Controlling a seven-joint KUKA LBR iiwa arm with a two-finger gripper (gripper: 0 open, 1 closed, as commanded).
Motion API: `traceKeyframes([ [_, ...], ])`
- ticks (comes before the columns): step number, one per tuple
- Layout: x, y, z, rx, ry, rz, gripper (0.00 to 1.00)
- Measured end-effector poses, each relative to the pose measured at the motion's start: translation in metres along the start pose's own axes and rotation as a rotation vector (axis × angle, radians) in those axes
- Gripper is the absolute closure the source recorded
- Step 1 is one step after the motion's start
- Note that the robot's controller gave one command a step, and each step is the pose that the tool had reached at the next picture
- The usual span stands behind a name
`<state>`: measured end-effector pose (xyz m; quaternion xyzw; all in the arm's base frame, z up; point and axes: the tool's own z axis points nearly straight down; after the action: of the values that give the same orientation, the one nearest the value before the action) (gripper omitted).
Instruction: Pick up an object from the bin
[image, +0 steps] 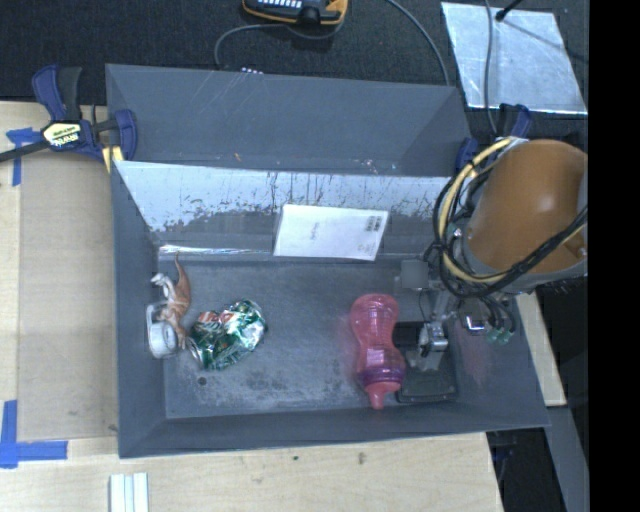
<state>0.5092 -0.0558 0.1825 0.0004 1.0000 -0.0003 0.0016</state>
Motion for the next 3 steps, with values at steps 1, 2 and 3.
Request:
traceKeyframes([
  [1,0.006,0.007,0.032,0.001,-0.004,-0.072,0.00],
  [2,-0.004,0.023,0.080,0.001,-0.012,-0.245,0.00],
  [3,0.002,0.040,0.098,0.008,0.008,-0.394,0.00],
])
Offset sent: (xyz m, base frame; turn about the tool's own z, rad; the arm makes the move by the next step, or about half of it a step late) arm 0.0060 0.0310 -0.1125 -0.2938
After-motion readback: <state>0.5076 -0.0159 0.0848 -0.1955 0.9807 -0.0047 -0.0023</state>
